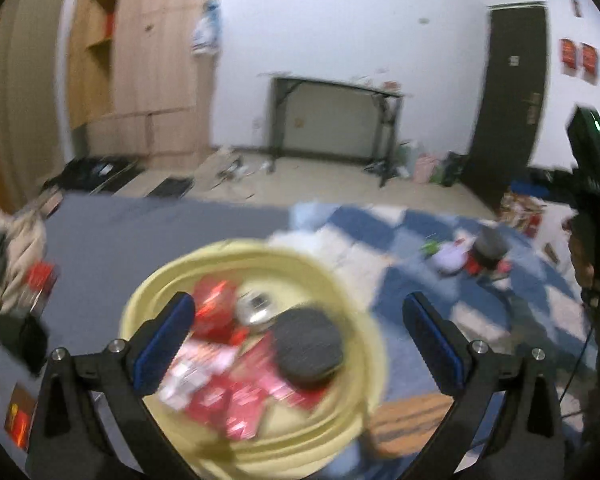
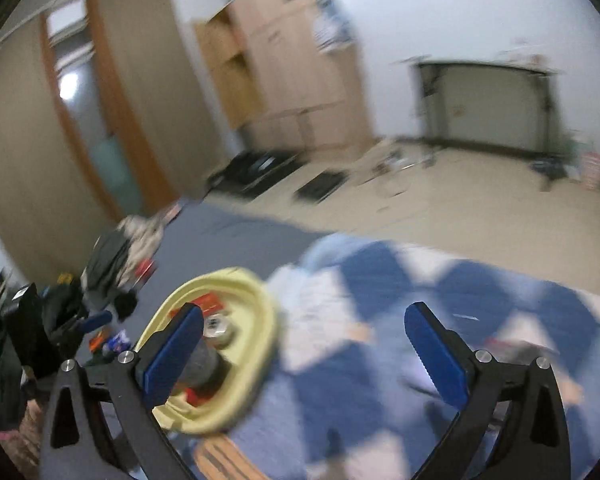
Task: Organize rigid objects
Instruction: 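Grasp black foam cylinder with right tool while left grasps lavender plush, then carry plush and foam cylinder to the yellow basin and release them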
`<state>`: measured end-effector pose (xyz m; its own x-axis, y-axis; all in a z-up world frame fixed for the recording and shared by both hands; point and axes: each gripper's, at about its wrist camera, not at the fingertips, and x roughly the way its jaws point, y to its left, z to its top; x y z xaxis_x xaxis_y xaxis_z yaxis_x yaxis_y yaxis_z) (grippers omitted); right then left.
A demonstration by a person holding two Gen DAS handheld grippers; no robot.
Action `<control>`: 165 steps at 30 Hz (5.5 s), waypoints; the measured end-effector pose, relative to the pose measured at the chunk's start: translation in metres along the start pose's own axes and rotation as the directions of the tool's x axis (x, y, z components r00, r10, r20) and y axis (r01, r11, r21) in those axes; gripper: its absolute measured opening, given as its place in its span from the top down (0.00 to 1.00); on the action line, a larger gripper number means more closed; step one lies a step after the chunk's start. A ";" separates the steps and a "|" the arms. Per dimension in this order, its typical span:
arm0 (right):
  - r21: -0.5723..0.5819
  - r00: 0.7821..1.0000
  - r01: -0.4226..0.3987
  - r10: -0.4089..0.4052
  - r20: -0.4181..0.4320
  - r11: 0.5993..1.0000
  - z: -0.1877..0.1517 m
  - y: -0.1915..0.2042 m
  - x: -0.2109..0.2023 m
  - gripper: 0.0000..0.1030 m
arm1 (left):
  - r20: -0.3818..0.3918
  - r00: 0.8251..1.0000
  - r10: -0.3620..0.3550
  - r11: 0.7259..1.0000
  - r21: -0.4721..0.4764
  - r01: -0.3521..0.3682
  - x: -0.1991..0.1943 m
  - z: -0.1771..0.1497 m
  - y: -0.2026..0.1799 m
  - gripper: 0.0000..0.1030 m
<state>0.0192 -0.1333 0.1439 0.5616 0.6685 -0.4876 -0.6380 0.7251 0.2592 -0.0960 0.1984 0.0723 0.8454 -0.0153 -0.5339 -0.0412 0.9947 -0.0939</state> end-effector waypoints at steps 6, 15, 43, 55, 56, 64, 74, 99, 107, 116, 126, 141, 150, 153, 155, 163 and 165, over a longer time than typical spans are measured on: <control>0.093 0.964 0.248 -0.255 0.069 0.964 -0.072 -0.075 -0.098 0.00 | -0.080 0.990 -0.121 0.977 0.165 0.132 0.054 0.028 -0.102 0.00; 0.198 0.962 0.260 -0.272 0.035 0.945 -0.128 -0.128 -0.083 0.00 | -0.249 0.954 -0.165 0.931 0.281 0.234 0.138 0.009 -0.192 0.00; 0.025 0.929 0.370 -0.369 -0.036 0.929 -0.079 -0.126 0.090 0.04 | -0.206 0.950 -0.235 0.893 0.340 0.295 0.242 -0.007 -0.206 0.04; 0.069 0.955 0.289 -0.293 0.045 0.955 -0.101 -0.141 0.101 0.30 | -0.266 0.942 -0.204 0.919 0.280 0.278 0.254 -0.010 -0.202 0.37; 0.076 0.955 0.287 -0.291 0.047 0.955 -0.103 -0.143 0.102 0.30 | -0.270 0.940 -0.206 0.921 0.270 0.279 0.256 -0.010 -0.201 0.36; 0.079 0.952 0.296 -0.301 0.054 0.952 -0.106 -0.145 0.102 0.31 | -0.274 0.927 -0.256 0.932 0.186 0.312 0.260 -0.005 -0.194 0.36; 0.082 0.956 0.278 -0.284 0.073 0.957 -0.108 -0.150 0.099 0.31 | -0.226 0.941 -0.251 0.935 0.193 0.296 0.249 -0.004 -0.188 0.49; 0.057 0.949 0.306 -0.309 0.057 0.950 -0.106 -0.141 0.103 0.31 | -0.245 0.946 -0.213 0.940 0.213 0.266 0.254 -0.014 -0.190 0.49; 0.042 0.948 0.302 -0.305 0.090 0.952 -0.107 -0.137 0.096 0.32 | -0.158 0.972 -0.173 0.960 0.192 0.202 0.239 -0.007 -0.181 0.49; -0.024 0.956 0.265 -0.260 0.137 0.964 -0.111 -0.111 0.079 0.32 | -0.076 0.984 -0.161 0.973 0.156 0.172 0.170 0.023 -0.140 0.49; -0.133 0.989 0.132 -0.121 0.089 0.982 -0.101 -0.065 0.074 0.31 | 0.007 1.000 0.017 0.987 0.159 -0.018 0.069 0.042 -0.051 0.49; -0.116 0.936 -0.257 0.217 -0.279 0.959 -0.037 0.041 0.242 0.31 | -0.178 0.963 0.201 0.979 0.020 -0.201 0.090 -0.006 0.075 0.49; -0.155 0.930 -0.253 0.195 -0.311 0.955 -0.029 0.047 0.284 0.30 | -0.315 0.932 0.178 0.977 -0.058 -0.206 0.126 -0.022 0.095 0.47; -0.169 0.931 -0.251 0.190 -0.313 0.953 -0.028 0.053 0.284 0.28 | -0.310 0.935 0.170 0.976 -0.076 -0.202 0.121 -0.024 0.098 0.43; -0.182 0.931 -0.253 0.188 -0.312 0.950 -0.033 0.066 0.287 0.26 | -0.301 0.938 0.173 0.975 -0.082 -0.207 0.116 -0.024 0.100 0.37; -0.112 0.949 -0.273 0.248 -0.196 0.955 -0.031 0.056 0.241 0.03 | -0.078 0.971 0.225 0.965 -0.119 -0.234 0.064 0.006 0.086 0.00; -0.098 0.968 -0.232 0.220 -0.118 0.968 -0.028 0.038 0.206 0.00 | -0.031 0.982 0.186 0.978 -0.094 -0.188 0.058 0.021 0.061 0.00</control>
<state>0.0961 0.0275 0.0294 0.3409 0.7873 -0.5137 -0.7993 0.5304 0.2824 -0.0383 0.2600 0.0529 0.8061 0.1670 -0.5677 -0.2494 0.9659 -0.0701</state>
